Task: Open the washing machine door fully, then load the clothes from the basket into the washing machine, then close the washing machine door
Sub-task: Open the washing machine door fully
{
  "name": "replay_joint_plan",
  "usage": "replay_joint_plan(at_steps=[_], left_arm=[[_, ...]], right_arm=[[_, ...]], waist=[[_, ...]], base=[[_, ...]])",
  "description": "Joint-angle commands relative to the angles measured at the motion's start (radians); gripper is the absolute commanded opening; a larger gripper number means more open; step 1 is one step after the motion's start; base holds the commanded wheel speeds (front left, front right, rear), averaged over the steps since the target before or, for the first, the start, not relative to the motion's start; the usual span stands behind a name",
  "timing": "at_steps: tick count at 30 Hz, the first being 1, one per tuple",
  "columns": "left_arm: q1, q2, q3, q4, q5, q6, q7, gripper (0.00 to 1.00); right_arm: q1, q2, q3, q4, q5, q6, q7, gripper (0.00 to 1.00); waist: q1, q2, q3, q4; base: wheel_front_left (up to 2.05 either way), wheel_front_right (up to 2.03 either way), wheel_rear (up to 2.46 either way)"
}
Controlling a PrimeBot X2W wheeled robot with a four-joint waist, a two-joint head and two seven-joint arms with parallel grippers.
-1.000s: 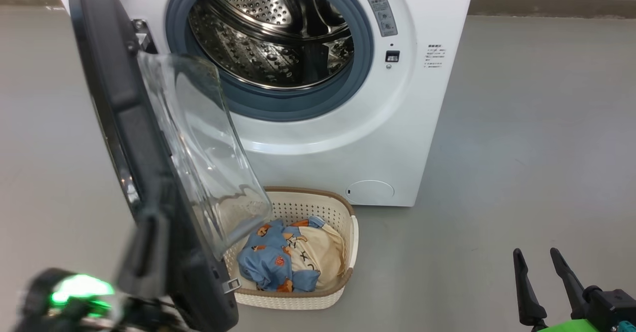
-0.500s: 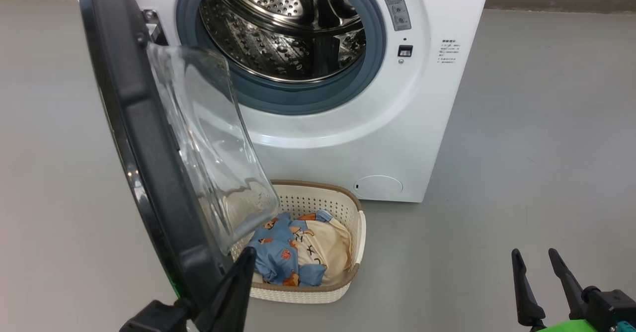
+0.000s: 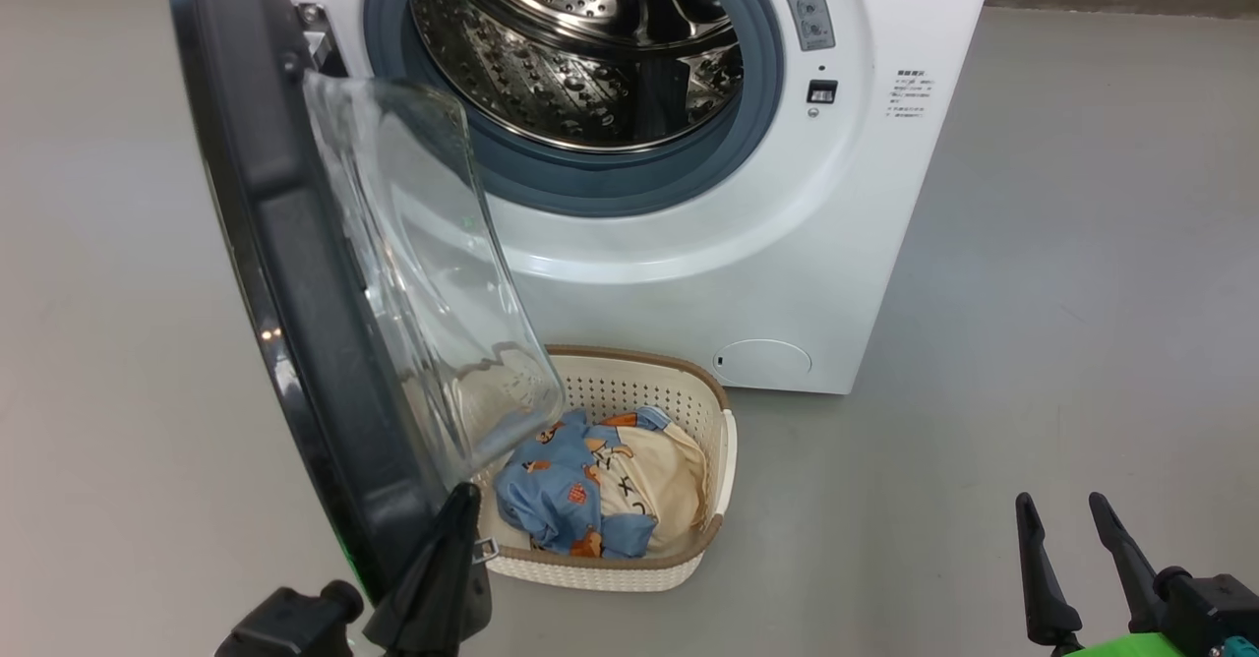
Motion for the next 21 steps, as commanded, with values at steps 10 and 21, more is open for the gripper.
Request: replay_joint_plan(at_steps=[10, 21], left_arm=[[-0.042, 0.011, 0.066, -0.029, -0.006, 0.034, -0.016, 0.00], [-0.051, 0.013, 0.087, -0.002, -0.020, 0.050, -0.035, 0.00]], right_arm=[[-0.001, -0.010, 0.023, -0.019, 0.000, 0.006, -0.005, 1.00], [-0.007, -0.010, 0.029, -0.014, -0.005, 0.006, -0.005, 1.00]], waist=[[-0.0001, 0.0000, 0.004, 0.047], [-0.0001, 0.0000, 0.011, 0.134]], base=[[0.00, 0.00, 0.00], [0.00, 0.00, 0.00]])
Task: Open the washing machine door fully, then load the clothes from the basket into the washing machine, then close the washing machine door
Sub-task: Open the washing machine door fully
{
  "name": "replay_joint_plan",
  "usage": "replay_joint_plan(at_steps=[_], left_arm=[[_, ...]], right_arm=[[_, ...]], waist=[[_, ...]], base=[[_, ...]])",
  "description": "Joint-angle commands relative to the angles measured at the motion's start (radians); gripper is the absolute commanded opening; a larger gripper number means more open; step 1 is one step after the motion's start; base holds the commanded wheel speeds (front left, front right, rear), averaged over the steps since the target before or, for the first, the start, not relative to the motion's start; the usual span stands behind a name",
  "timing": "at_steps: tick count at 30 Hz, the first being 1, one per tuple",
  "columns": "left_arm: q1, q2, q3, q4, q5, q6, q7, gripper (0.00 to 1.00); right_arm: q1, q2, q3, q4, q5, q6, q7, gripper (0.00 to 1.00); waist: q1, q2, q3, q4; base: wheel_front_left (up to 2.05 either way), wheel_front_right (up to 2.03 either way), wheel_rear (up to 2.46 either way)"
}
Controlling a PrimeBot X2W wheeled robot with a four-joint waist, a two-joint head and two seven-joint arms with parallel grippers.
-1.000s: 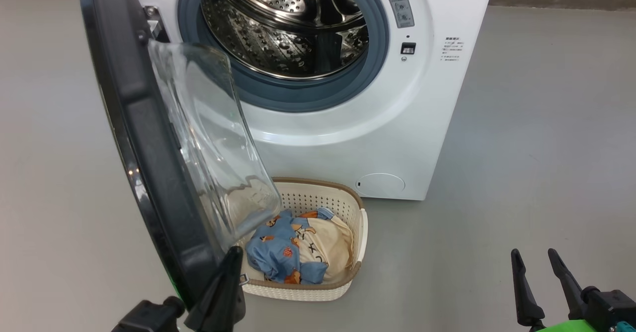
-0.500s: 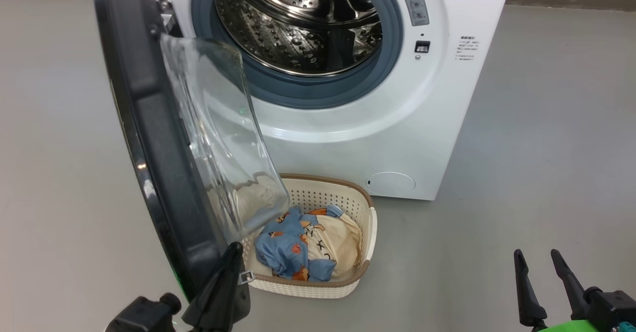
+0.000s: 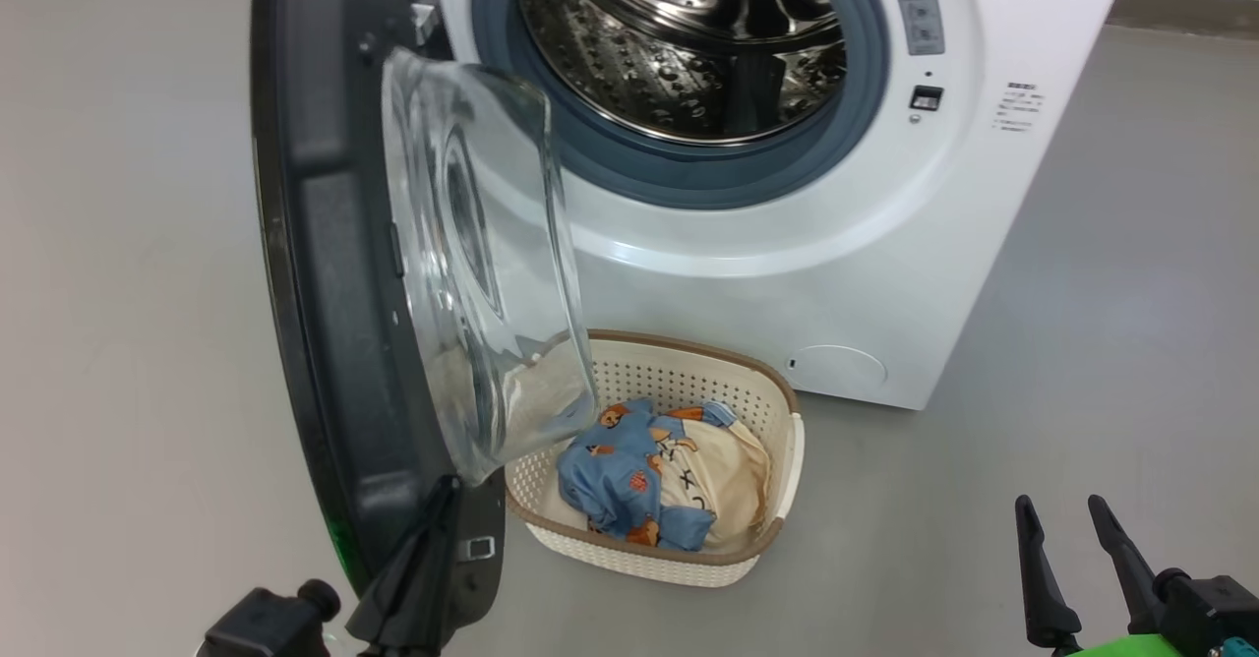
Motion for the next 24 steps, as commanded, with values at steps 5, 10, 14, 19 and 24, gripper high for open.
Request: replay_joint_plan(at_steps=[5, 10, 14, 19, 24], left_arm=[[-0.053, 0.013, 0.078, 0.014, -0.008, 0.039, -0.027, 0.00], [-0.056, 0.018, 0.109, 0.037, -0.011, 0.059, -0.042, 0.00], [-0.066, 0.022, 0.150, 0.069, -0.026, 0.074, -0.066, 0.00], [-0.091, 0.033, 0.200, 0.119, -0.043, 0.088, -0.095, 0.00], [-0.131, 0.052, 0.252, 0.177, -0.056, 0.104, -0.125, 0.00]], right_arm=[[-0.007, -0.010, 0.034, -0.017, -0.005, 0.006, -0.005, 1.00], [-0.005, -0.010, 0.037, -0.016, -0.004, 0.006, -0.005, 1.00], [-0.002, -0.010, 0.040, -0.015, -0.005, 0.006, -0.005, 1.00], [0.001, -0.010, 0.044, -0.014, -0.008, 0.006, -0.005, 1.00], [0.000, -0.012, 0.047, -0.013, -0.011, 0.006, -0.005, 1.00]], waist=[[0.0000, 0.0000, -0.003, 0.047], [0.0000, 0.0000, -0.004, 0.057], [0.0000, 0.0000, -0.006, 0.061], [0.0000, 0.0000, -0.006, 0.056], [0.0000, 0.0000, -0.002, 0.046]], base=[[0.00, 0.00, 0.00], [0.00, 0.00, 0.00], [0.00, 0.00, 0.00], [0.00, 0.00, 0.00], [0.00, 0.00, 0.00]])
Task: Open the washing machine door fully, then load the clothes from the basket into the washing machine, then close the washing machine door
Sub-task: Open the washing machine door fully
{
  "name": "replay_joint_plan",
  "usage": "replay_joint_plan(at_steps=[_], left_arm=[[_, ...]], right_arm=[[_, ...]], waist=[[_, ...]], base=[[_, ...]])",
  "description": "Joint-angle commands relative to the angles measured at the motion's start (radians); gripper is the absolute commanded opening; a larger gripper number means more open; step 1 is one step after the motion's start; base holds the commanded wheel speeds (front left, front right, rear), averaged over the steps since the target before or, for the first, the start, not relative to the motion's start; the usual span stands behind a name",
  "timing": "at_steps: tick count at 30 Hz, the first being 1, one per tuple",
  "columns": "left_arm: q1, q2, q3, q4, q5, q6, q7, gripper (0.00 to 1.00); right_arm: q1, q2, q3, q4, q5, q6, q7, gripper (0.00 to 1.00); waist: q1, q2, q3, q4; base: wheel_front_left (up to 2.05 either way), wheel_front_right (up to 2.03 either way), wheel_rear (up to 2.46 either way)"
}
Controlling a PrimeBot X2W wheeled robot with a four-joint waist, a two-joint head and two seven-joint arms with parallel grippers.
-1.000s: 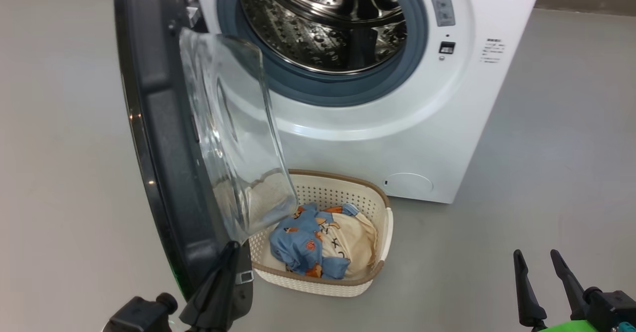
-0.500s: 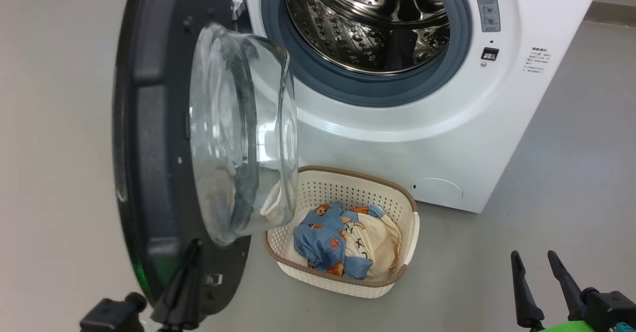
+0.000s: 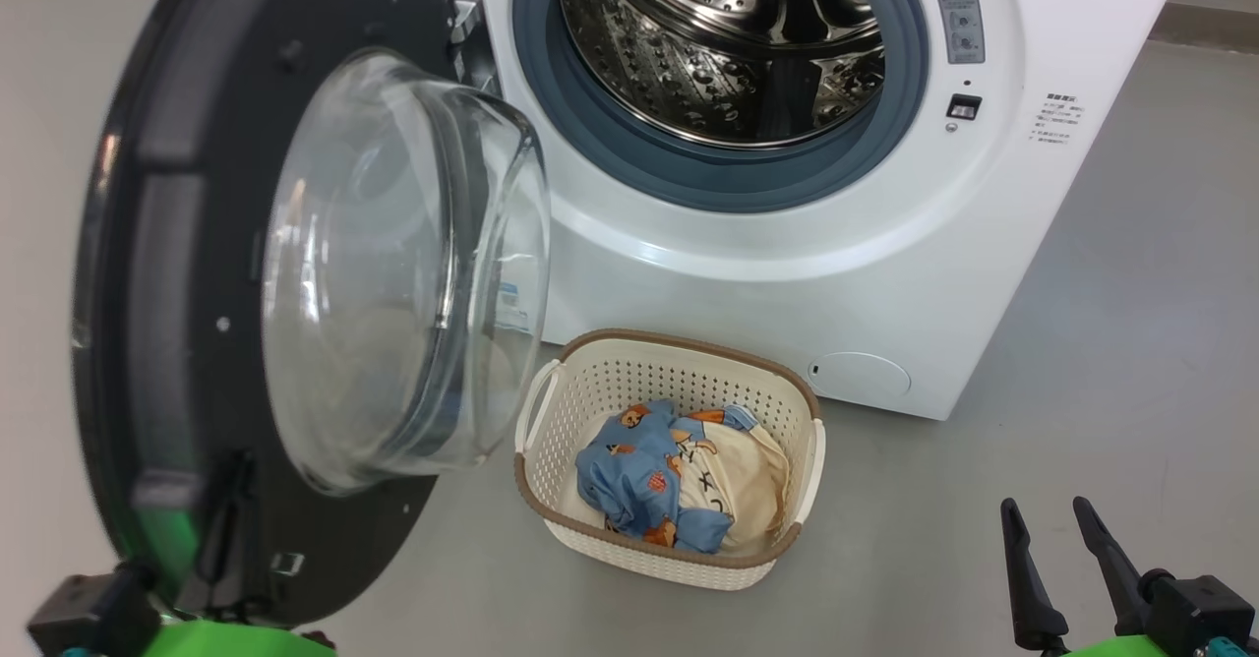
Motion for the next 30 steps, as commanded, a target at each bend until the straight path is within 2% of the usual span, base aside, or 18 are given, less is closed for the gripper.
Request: replay_joint_plan(at_steps=[1, 17, 30], left_arm=[[-0.061, 0.029, 0.063, -0.004, -0.007, 0.016, -0.016, 0.00], [-0.220, 0.116, 0.202, 0.283, -0.051, 0.022, -0.103, 0.00], [-0.330, 0.165, 0.248, 0.493, -0.021, 0.001, -0.127, 0.00]], right_arm=[[0.000, -0.013, 0.026, -0.020, -0.011, 0.006, -0.005, 1.00], [-0.001, -0.016, 0.036, -0.012, -0.013, 0.006, -0.005, 1.00], [0.009, -0.015, 0.042, -0.007, -0.009, 0.006, -0.005, 1.00]], waist=[[-0.0001, 0.0000, 0.002, -0.005], [-0.0001, 0.0000, -0.001, -0.040], [-0.0001, 0.0000, -0.021, -0.051]], base=[[0.00, 0.00, 0.00], [0.00, 0.00, 0.00], [0.00, 0.00, 0.00]])
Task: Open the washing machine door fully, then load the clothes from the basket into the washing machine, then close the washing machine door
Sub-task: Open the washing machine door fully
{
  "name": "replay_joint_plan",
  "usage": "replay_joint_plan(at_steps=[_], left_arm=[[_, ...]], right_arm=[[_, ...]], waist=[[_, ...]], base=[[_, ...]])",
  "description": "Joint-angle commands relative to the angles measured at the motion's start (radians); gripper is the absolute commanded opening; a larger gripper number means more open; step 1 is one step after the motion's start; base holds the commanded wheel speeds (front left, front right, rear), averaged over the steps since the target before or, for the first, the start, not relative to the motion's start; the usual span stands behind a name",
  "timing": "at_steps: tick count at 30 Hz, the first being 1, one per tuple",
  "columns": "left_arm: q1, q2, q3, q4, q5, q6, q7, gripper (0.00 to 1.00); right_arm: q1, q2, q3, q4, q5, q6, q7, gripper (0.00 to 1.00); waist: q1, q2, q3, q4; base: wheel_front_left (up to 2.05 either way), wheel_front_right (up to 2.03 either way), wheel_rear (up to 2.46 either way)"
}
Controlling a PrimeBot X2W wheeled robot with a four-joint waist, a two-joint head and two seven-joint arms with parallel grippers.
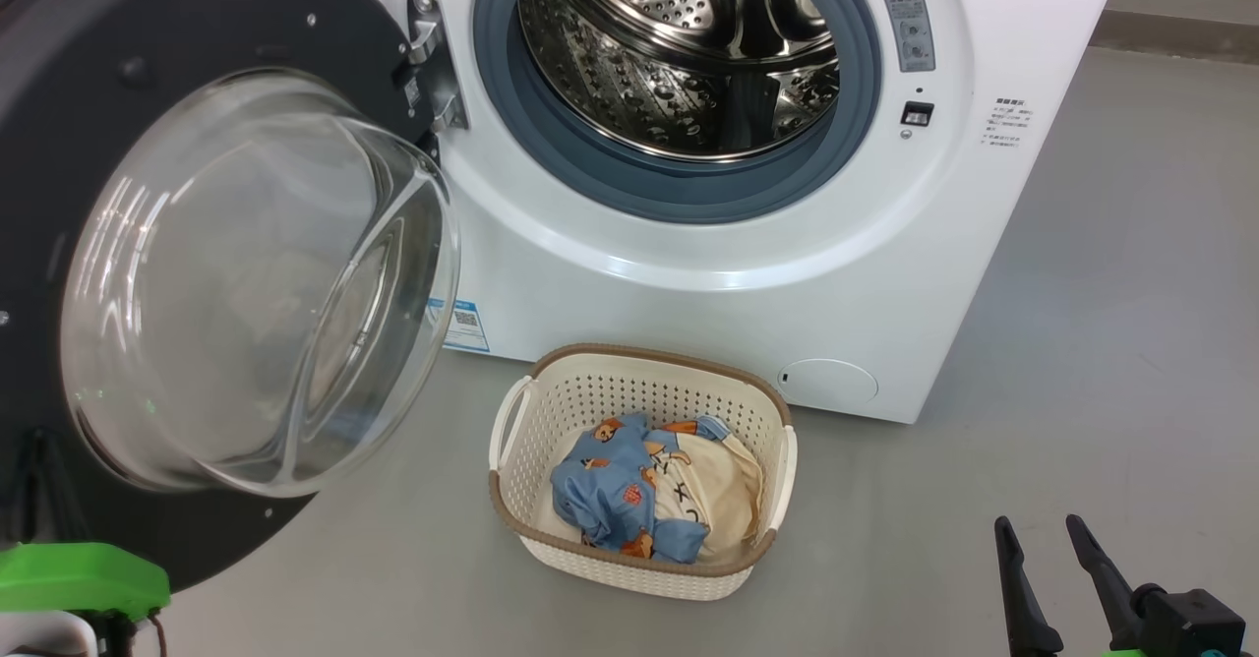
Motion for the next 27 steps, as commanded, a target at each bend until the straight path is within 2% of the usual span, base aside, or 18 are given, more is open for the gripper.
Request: replay_joint_plan(at_steps=[1, 5, 12, 22, 23, 27], left_arm=[[-0.049, 0.053, 0.050, -0.013, 0.006, 0.008, -0.006, 0.00], [-0.057, 0.050, 0.074, -0.005, 0.021, 0.002, -0.006, 0.00], [-0.033, 0.013, 0.093, -0.043, 0.037, -0.020, -0.006, 0.00], [0.050, -0.040, 0.084, -0.217, 0.039, -0.041, -0.005, 0.00], [0.058, -0.041, 0.079, -0.243, 0.042, -0.040, -0.003, 0.04], [0.088, -0.052, 0.056, -0.353, 0.050, -0.041, 0.011, 0.55]], right_arm=[[-0.009, -0.014, 0.032, -0.021, -0.007, 0.006, -0.005, 1.00], [-0.008, -0.018, 0.032, -0.021, -0.005, 0.006, -0.005, 1.00], [-0.003, -0.017, 0.027, -0.022, -0.002, 0.006, -0.005, 1.00], [0.000, -0.014, 0.028, -0.023, 0.001, 0.006, -0.005, 1.00], [0.000, -0.014, 0.029, -0.023, 0.000, 0.006, -0.005, 1.00], [-0.004, -0.013, 0.034, -0.023, 0.000, 0.006, -0.005, 1.00]], waist=[[-0.0001, -0.0001, -0.001, -0.001], [-0.0001, -0.0001, -0.003, -0.006], [-0.0001, -0.0001, -0.006, -0.008], [-0.0001, -0.0001, -0.009, -0.005], [-0.0001, -0.0001, -0.009, -0.006], [-0.0001, -0.0001, -0.008, -0.012]], base=[[0.00, 0.00, 0.00], [0.00, 0.00, 0.00], [0.00, 0.00, 0.00], [0.00, 0.00, 0.00], [0.00, 0.00, 0.00], [0.00, 0.00, 0.00]])
